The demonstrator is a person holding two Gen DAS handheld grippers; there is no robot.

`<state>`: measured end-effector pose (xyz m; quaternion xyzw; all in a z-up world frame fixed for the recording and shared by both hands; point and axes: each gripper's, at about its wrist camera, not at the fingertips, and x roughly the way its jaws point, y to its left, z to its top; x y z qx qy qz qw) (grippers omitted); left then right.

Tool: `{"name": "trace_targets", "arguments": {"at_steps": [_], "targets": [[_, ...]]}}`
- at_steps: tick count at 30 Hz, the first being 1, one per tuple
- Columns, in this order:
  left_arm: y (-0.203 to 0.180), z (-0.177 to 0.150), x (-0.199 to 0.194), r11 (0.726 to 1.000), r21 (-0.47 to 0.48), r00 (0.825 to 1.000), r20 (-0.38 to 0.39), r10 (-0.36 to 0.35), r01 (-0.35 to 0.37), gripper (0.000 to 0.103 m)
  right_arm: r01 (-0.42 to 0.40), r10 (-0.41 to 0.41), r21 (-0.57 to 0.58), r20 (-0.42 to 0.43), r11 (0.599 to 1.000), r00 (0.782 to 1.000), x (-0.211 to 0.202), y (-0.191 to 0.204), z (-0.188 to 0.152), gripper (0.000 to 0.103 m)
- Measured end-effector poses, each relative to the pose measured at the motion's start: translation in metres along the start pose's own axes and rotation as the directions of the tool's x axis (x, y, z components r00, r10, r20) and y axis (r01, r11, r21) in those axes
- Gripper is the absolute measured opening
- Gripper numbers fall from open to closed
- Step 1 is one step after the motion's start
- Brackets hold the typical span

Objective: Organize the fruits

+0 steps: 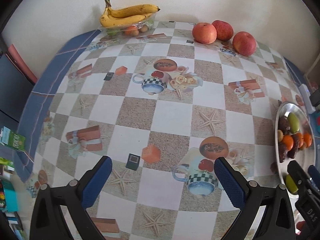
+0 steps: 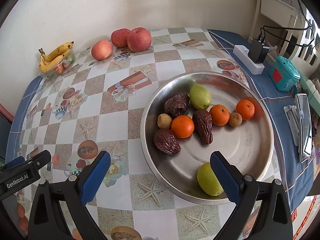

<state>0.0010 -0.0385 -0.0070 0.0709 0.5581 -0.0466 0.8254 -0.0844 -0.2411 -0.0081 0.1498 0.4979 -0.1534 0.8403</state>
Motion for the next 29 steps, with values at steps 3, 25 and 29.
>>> {"name": "trace_targets", "arguments": {"at_steps": [3,25,29], "targets": [[-0.0014,-0.0002,-0.0005,1.0,0.011,1.0,-0.001,0.005,-0.005,0.103,0.0,0.0,0.0,-0.001,1.0,1.0,0.0004,0.0001,0.0002,0.1],[-0.0045,-0.0012,0.0,0.991,0.052,0.992,0.007,0.127,-0.127,0.103,0.005,-0.005,-0.004,-0.014,1.0,1.0,0.0041,-0.0017,-0.0011,0.1],[-0.0047,-0.001,0.0016,0.989,0.057,0.991,0.002,0.135,-0.134,0.103,0.006,-0.006,-0.004,-0.016,1.0,1.0,0.0039,-0.0013,-0.0003,0.1]]}}
